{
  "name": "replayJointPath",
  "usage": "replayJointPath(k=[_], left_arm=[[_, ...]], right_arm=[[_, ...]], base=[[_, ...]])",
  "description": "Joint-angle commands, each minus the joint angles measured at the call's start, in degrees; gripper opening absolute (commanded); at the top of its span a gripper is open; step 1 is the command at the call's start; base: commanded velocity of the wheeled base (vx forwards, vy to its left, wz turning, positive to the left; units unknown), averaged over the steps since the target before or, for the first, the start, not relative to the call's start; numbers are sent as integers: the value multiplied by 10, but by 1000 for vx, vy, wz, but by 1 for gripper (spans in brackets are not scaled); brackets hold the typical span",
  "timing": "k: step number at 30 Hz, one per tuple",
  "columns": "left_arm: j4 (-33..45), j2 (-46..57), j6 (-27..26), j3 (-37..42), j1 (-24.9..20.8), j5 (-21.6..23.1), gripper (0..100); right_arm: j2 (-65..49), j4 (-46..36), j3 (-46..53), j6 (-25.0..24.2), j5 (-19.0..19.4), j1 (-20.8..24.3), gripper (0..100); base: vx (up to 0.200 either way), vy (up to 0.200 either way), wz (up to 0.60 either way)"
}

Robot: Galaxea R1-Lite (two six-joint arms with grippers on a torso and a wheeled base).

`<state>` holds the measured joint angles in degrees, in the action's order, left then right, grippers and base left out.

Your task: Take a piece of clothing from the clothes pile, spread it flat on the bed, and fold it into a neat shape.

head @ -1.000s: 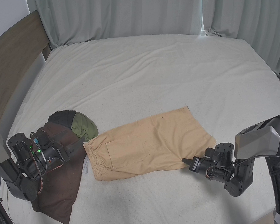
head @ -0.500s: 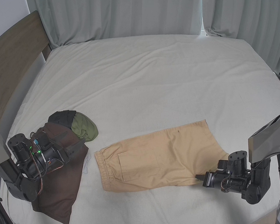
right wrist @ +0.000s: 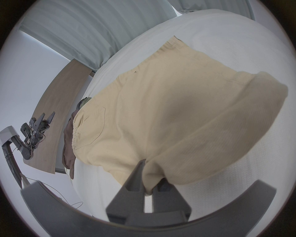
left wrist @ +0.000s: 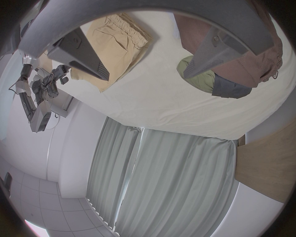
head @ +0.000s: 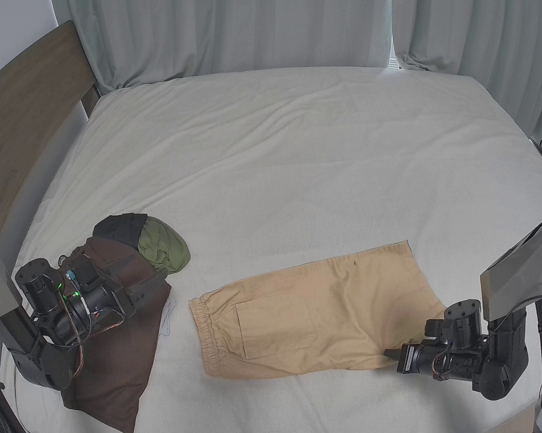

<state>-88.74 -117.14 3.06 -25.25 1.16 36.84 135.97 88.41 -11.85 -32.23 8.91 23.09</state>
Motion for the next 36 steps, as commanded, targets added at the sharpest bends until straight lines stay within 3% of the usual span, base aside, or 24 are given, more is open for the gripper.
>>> replayJointPath(k=[1, 3, 4, 11, 21, 31, 36], left_arm=[[0, 0, 0, -2, 1, 0, 100], [0, 0, 0, -6, 2, 0, 100], [0, 0, 1, -9, 2, 0, 100], [0, 1, 2, -14, 4, 0, 100], [-1, 9, 56, -38, 6, -1, 100], [-1, 9, 56, -40, 1, -1, 100], [0, 10, 53, -40, 0, -1, 100]], right_arm=[[7, 0, 2, 1, 1, 1, 0], [8, 0, 2, 6, 1, 4, 0], [10, 0, 2, 9, 1, 4, 100], [11, 0, 1, 16, 1, 3, 100], [-28, -1, 61, 34, 8, 28, 100], [-70, 0, 90, 52, 29, 75, 100], [-99, 1, 112, 77, 66, 76, 100]], base=[[0, 0, 0], [0, 0, 0], [0, 0, 0], [0, 0, 0], [0, 0, 0], [0, 0, 0], [0, 0, 0]])
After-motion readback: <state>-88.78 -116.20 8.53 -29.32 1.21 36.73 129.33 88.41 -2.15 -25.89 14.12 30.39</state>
